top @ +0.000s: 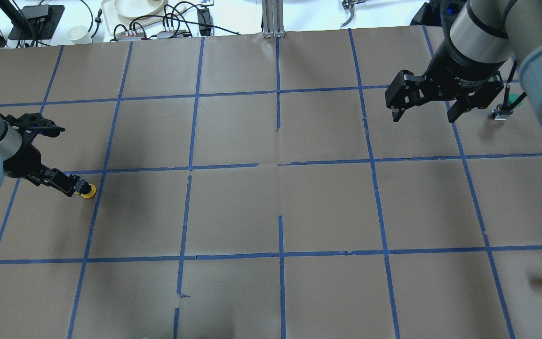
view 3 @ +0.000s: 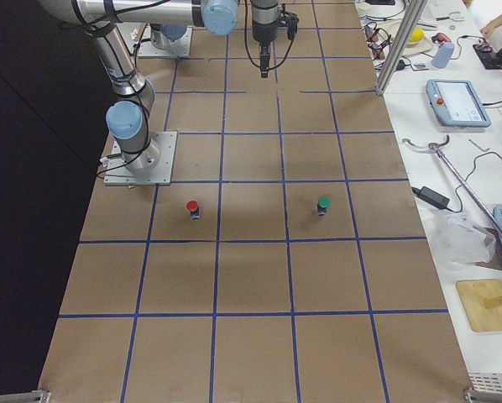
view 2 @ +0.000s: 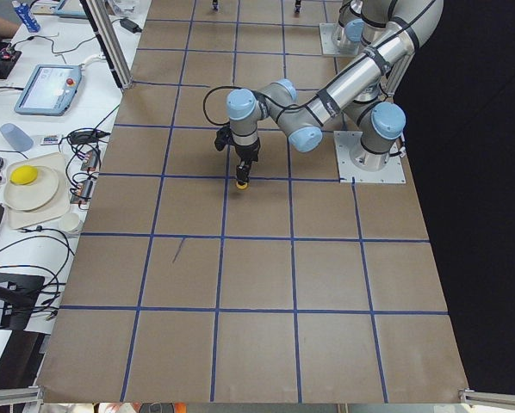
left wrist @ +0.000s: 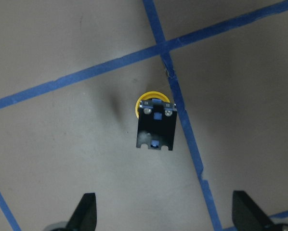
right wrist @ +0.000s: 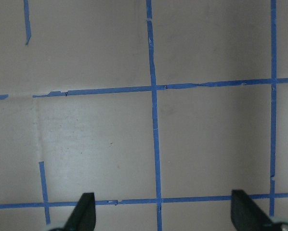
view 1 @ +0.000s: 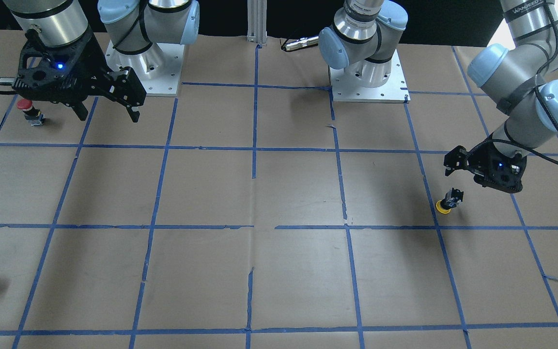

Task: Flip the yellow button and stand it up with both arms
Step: 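Close the left gripper on the black body of the button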

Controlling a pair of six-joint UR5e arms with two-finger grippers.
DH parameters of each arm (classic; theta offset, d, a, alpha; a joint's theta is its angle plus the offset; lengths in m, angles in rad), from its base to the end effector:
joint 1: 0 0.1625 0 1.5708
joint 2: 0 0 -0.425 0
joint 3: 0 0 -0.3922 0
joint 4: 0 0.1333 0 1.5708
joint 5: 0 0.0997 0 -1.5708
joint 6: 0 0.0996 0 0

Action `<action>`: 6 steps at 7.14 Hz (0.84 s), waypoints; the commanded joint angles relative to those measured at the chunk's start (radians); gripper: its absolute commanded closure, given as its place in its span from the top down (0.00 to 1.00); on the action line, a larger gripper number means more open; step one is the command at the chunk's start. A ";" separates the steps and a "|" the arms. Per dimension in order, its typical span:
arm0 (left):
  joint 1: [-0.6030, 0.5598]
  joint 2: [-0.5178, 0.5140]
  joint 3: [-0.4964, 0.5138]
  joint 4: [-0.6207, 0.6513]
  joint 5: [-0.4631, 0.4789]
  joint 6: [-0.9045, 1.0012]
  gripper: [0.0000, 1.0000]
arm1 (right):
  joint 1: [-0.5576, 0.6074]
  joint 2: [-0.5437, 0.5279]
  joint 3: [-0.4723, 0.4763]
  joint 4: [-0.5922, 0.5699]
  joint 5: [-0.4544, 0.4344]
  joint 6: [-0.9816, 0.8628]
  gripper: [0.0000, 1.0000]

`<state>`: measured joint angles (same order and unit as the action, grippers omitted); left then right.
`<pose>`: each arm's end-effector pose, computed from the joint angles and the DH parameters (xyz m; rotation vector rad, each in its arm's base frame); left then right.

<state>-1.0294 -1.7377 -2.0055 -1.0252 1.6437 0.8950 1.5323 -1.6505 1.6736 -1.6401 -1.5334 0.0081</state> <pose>0.1434 -0.4831 0.2549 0.5520 3.0712 0.1407 0.1191 -0.4674 0.4823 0.0710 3.1033 -0.0726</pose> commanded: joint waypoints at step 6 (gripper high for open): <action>-0.005 -0.062 -0.004 0.034 -0.028 0.016 0.85 | -0.001 0.001 0.000 -0.001 -0.010 -0.002 1.00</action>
<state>-1.0338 -1.7917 -2.0134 -0.9917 1.6162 0.9136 1.5311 -1.6496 1.6732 -1.6400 -1.5399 0.0063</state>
